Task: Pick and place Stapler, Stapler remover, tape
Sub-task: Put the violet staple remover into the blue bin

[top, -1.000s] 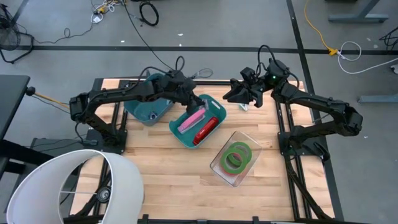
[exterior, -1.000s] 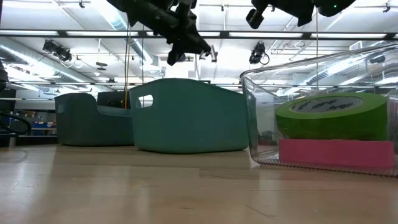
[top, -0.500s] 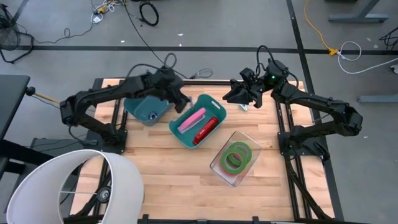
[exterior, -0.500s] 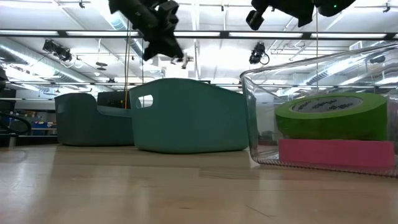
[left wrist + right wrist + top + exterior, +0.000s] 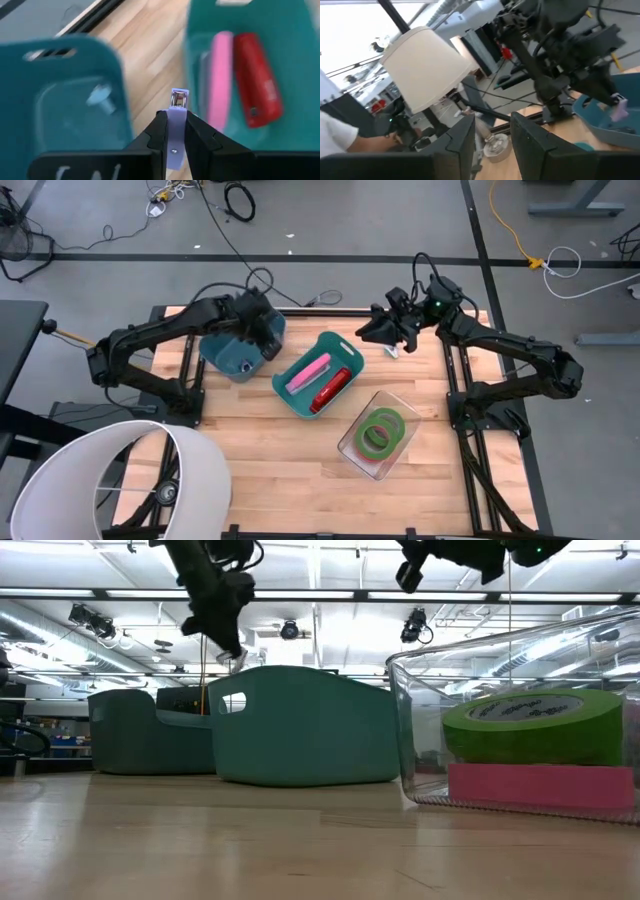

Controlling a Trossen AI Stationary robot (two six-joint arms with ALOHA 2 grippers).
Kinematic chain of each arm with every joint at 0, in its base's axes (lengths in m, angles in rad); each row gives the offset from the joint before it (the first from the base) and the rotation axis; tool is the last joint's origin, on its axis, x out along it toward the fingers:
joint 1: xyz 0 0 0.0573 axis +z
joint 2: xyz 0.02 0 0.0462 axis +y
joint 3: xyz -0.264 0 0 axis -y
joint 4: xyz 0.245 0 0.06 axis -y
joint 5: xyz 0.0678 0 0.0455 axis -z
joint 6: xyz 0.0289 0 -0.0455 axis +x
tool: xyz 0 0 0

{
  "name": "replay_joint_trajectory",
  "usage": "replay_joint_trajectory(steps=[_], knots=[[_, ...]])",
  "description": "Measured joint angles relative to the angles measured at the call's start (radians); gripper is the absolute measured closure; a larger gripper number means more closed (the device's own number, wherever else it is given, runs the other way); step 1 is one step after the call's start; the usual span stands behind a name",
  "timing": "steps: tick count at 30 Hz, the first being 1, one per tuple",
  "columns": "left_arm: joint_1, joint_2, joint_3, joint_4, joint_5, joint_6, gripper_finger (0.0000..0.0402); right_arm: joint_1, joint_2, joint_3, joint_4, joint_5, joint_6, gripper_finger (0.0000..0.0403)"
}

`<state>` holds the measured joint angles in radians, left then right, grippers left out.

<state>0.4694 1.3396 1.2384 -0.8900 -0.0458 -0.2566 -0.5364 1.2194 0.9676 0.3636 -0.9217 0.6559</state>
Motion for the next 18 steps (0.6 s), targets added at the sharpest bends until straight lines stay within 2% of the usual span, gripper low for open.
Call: replay_joint_trajectory(steps=[8, 13, 18], knots=[[0.0, 0.001, -0.041, -0.112, -0.114, -0.053, 0.0353, -0.022, 0.0, 0.0, -0.083, 0.056, -0.032, 0.028], [0.0, 0.001, -0.077, -0.123, -0.146, -0.071, 0.0353, -0.039, 0.0, 0.0, -0.131, 0.091, -0.04, 0.028], [0.0, 0.002, -0.132, -0.137, -0.222, -0.078, 0.0353, -0.044, 0.0, 0.0, -0.159, 0.114, -0.05, 0.028]])
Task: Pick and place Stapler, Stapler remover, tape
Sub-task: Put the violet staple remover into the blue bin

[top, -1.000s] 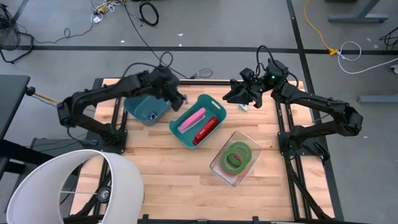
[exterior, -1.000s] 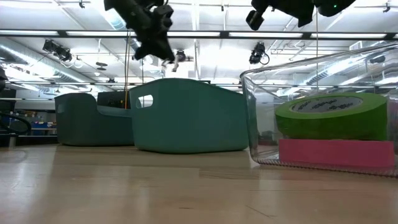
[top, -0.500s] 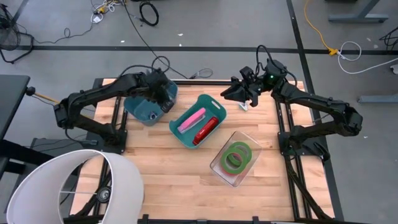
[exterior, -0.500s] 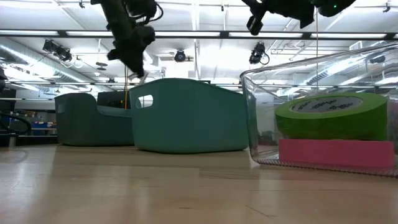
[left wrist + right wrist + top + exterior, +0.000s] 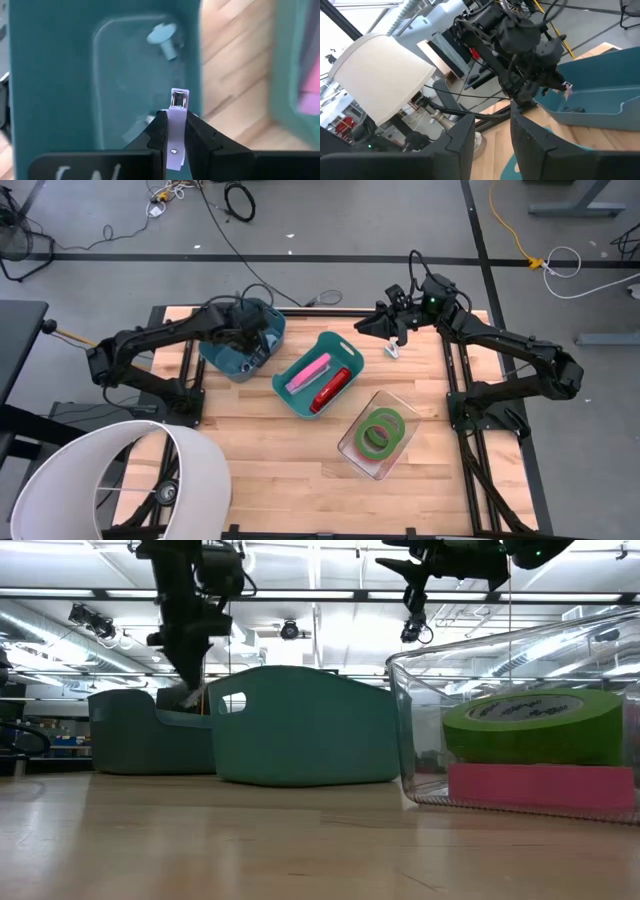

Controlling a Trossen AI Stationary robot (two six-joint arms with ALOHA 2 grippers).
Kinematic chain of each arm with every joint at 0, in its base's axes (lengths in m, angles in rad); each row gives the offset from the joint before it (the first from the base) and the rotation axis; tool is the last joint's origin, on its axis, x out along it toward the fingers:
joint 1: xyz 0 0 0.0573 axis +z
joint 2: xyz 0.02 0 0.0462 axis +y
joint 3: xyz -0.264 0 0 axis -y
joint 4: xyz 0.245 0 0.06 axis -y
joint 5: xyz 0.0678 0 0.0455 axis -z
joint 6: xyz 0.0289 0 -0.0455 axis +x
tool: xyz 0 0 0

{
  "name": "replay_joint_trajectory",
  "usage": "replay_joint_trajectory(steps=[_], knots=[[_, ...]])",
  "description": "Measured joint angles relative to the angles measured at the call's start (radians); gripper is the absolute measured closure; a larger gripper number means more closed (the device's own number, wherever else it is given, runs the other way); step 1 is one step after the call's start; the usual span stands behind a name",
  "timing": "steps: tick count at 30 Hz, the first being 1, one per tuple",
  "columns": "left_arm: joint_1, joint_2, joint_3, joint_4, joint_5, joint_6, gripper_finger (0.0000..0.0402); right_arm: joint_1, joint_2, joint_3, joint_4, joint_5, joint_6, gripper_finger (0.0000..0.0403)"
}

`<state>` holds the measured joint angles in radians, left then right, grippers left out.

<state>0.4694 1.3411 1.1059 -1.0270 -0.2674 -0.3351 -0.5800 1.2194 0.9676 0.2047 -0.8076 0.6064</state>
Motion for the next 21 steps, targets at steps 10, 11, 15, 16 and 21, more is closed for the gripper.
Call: replay_joint_trajectory(steps=[10, 11, 15, 16, 21], knots=[[0.027, 0.0, -0.136, 0.002, -0.037, -0.073, 0.0353, 0.0, 0.0, 0.0, -0.001, 0.0, -0.006, 0.028], [0.03, 0.0, -0.145, 0.001, -0.039, -0.075, 0.0353, 0.0, 0.0, 0.0, -0.001, 0.0, -0.006, 0.028], [0.034, 0.0, -0.17, -0.001, -0.055, -0.081, 0.0353, 0.0, 0.0, 0.0, -0.001, 0.0, -0.006, 0.028], [0.034, 0.0, -0.172, -0.002, -0.066, -0.081, 0.0353, 0.0, 0.0, 0.0, -0.001, 0.0, -0.006, 0.028], [0.034, 0.0, -0.173, 0.002, -0.077, -0.081, 0.0353, 0.0, 0.0, 0.0, -0.001, 0.0, -0.006, 0.028]])
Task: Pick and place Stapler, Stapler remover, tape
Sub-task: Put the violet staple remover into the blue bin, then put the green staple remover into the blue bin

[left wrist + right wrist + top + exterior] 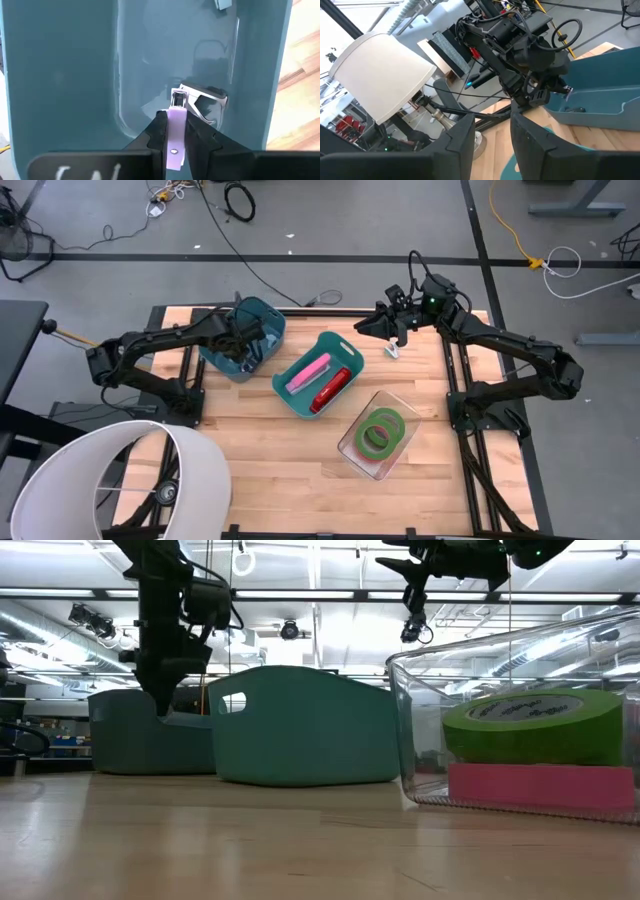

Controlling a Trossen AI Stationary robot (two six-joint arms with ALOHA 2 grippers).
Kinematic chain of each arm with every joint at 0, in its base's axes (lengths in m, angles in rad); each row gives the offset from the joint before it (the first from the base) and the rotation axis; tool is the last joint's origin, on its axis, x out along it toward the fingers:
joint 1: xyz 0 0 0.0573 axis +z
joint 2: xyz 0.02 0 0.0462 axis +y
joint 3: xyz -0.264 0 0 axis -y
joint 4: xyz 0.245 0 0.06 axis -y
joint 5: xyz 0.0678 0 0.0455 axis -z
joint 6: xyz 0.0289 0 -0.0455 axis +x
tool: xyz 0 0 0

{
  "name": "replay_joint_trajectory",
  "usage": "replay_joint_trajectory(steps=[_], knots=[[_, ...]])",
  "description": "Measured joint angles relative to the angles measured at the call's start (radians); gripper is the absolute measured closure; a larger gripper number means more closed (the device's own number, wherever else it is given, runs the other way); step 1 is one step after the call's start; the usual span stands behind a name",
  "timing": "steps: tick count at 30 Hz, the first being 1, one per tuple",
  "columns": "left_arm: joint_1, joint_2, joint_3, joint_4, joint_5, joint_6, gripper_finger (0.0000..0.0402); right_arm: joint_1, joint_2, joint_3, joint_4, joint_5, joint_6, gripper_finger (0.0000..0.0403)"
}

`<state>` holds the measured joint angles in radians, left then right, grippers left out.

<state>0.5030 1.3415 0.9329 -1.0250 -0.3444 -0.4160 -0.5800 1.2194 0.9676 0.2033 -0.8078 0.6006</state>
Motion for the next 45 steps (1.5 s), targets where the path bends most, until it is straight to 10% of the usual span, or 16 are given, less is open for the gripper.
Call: replay_joint_trajectory(steps=[21, 45], knots=[[-0.001, 0.0, 0.026, -0.002, -0.013, -0.052, 0.0177, 0.0, 0.0, 0.0, -0.012, 0.0, -0.003, 0.028], [-0.055, 0.0, 0.273, 0.088, 0.002, 0.046, 0.0168, 0.0, -0.011, 0.001, -0.283, 0.329, -0.19, 0.028]])
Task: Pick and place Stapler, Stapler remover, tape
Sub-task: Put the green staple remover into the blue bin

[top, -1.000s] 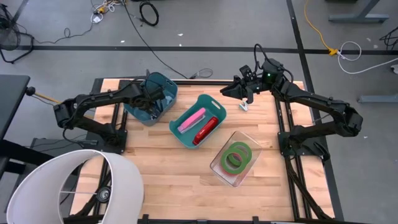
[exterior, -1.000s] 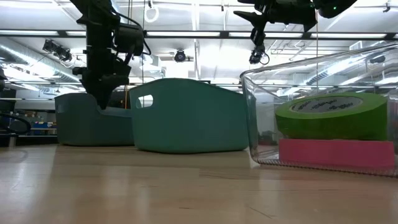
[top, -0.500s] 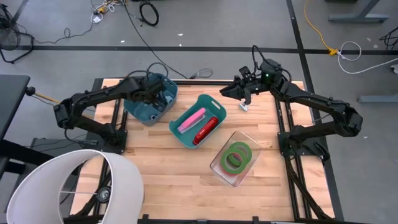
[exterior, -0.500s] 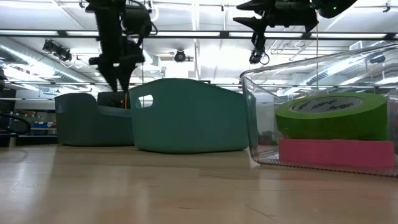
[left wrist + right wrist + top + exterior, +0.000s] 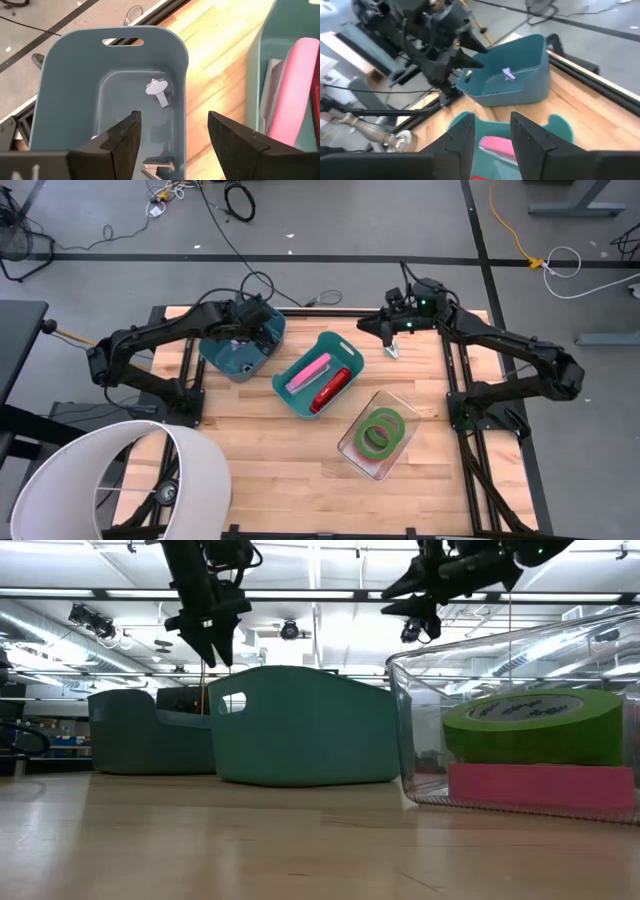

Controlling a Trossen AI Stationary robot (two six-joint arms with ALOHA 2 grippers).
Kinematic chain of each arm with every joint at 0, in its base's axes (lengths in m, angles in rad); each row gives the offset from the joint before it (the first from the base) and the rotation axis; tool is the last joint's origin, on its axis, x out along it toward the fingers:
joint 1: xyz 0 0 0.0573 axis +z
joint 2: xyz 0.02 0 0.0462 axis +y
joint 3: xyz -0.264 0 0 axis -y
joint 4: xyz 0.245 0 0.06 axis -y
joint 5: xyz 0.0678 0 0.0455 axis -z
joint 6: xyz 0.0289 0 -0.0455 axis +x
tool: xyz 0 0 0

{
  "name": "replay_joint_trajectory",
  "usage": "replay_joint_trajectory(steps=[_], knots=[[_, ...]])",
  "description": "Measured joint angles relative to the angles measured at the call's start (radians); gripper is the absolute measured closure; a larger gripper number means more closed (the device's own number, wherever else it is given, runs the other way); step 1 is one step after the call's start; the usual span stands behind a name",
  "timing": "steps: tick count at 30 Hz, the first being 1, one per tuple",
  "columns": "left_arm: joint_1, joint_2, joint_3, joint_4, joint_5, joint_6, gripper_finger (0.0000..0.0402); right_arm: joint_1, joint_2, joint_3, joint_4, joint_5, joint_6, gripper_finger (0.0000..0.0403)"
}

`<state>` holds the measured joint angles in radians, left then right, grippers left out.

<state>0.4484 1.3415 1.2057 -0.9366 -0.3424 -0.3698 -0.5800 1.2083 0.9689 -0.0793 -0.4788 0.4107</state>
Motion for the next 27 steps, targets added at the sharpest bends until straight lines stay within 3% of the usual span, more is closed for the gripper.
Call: replay_joint_trajectory(steps=[5, 13, 16, 27], knots=[[-0.003, 0.0, 0.0, -0.002, -0.003, 0.0, 0.0168, 0.004, -0.033, 0.065, -0.17, 0.153, -0.035, 0.028], [-0.003, 0.0, 0.0, -0.001, -0.004, -0.002, 0.0168, 0.032, -0.04, 0.209, -0.609, 0.555, -0.102, 0.028], [-0.003, 0.0, 0.0, 0.01, -0.004, -0.004, 0.0168, 0.039, -0.039, 0.226, -0.708, 0.661, -0.098, 0.028], [-0.004, 0.0, 0.0, 0.051, -0.002, -0.005, 0.0168, 0.041, -0.039, 0.23, -0.821, 0.729, -0.079, 0.028]])
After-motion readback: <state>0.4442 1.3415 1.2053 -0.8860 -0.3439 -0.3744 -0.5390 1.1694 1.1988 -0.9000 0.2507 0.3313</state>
